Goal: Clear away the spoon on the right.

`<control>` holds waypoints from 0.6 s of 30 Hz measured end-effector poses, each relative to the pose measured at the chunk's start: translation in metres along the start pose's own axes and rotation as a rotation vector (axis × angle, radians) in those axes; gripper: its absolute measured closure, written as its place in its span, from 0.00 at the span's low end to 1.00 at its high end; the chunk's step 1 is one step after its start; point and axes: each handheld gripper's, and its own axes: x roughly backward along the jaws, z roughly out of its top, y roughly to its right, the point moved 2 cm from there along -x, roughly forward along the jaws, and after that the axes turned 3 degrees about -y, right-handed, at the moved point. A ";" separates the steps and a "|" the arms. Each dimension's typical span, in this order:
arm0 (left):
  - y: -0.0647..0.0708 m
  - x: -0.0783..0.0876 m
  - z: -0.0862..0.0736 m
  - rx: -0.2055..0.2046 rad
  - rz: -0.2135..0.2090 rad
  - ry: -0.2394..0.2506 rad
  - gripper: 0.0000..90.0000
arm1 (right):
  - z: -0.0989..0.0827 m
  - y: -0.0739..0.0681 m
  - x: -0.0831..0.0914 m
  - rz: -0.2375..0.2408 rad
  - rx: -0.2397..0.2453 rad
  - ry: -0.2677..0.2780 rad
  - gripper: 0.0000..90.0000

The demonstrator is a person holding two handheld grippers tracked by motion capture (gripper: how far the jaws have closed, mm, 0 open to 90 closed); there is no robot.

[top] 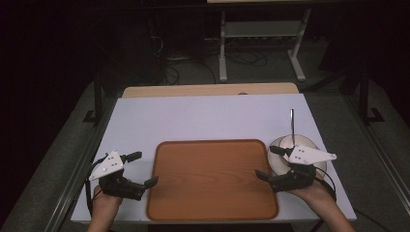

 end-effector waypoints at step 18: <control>-0.001 -0.001 0.000 -0.004 -0.006 -0.005 0.00 | 0.007 0.009 -0.003 -0.015 -0.005 -0.020 0.08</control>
